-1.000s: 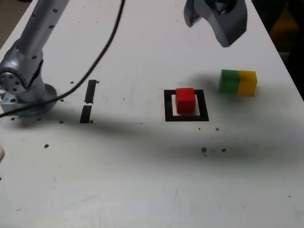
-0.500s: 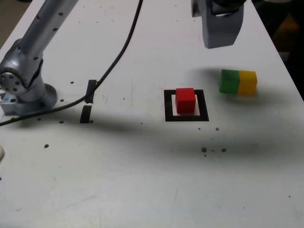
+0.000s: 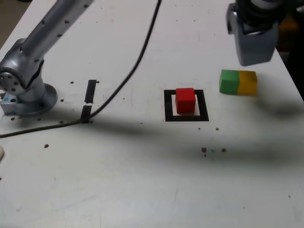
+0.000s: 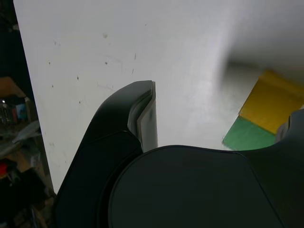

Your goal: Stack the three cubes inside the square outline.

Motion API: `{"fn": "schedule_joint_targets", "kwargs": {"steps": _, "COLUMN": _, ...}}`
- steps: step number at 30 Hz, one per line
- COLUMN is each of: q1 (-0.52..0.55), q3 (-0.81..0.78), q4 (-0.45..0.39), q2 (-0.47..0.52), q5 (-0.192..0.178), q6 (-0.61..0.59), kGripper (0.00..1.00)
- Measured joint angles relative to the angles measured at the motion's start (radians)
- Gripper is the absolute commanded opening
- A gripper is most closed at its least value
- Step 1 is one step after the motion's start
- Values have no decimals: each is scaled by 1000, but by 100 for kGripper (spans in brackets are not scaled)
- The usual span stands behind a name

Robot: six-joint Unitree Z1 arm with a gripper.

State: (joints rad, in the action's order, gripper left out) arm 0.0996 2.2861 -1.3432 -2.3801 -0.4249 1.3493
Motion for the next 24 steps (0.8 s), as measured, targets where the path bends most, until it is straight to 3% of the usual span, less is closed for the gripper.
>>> {"fn": "schedule_joint_targets", "kwargs": {"steps": 7, "q1": 4, "q3": 133, "q4": -77, "q2": -76, "q5": 10, "q6": 44, "kGripper": 100}}
{"fn": "schedule_joint_targets", "kwargs": {"steps": 24, "q1": 5, "q3": 314, "q4": -171, "q2": -217, "q5": 75, "q6": 122, "kGripper": 100}}
